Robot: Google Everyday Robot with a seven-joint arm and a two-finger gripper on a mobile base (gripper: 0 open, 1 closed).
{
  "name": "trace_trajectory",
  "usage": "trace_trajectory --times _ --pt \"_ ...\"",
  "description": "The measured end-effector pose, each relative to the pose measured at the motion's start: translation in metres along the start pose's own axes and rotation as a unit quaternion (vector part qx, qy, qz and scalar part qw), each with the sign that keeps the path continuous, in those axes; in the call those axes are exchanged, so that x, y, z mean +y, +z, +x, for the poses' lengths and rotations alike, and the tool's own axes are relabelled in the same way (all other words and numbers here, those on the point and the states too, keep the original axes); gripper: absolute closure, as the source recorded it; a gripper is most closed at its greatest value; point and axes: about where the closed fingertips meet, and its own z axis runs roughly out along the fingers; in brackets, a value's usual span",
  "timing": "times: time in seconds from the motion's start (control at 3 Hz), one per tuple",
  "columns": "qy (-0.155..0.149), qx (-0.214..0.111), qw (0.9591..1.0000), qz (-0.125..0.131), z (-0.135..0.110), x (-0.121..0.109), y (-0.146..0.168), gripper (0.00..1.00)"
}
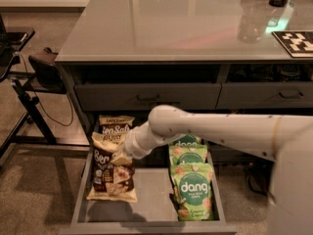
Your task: Pick brown chip bag from middle drawer and place on counter
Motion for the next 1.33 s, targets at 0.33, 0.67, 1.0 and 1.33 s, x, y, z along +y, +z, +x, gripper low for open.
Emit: trace_trajectory --times 0.33,0.67,1.0,1.33 --pt "-0.013 -0.018 0.9997 0.005 -0.040 0.004 -0.069 1.00" --pt "-0.026 -0.032 0.9991 -0.006 -0.068 0.009 -0.126 1.00" --pt "-0.053 -0.029 0.9978 -0.029 -0.096 0.022 -0.166 1.00" --pt "-0.089 -0.010 0.9943 -0.058 -0.121 0.050 -0.198 1.00"
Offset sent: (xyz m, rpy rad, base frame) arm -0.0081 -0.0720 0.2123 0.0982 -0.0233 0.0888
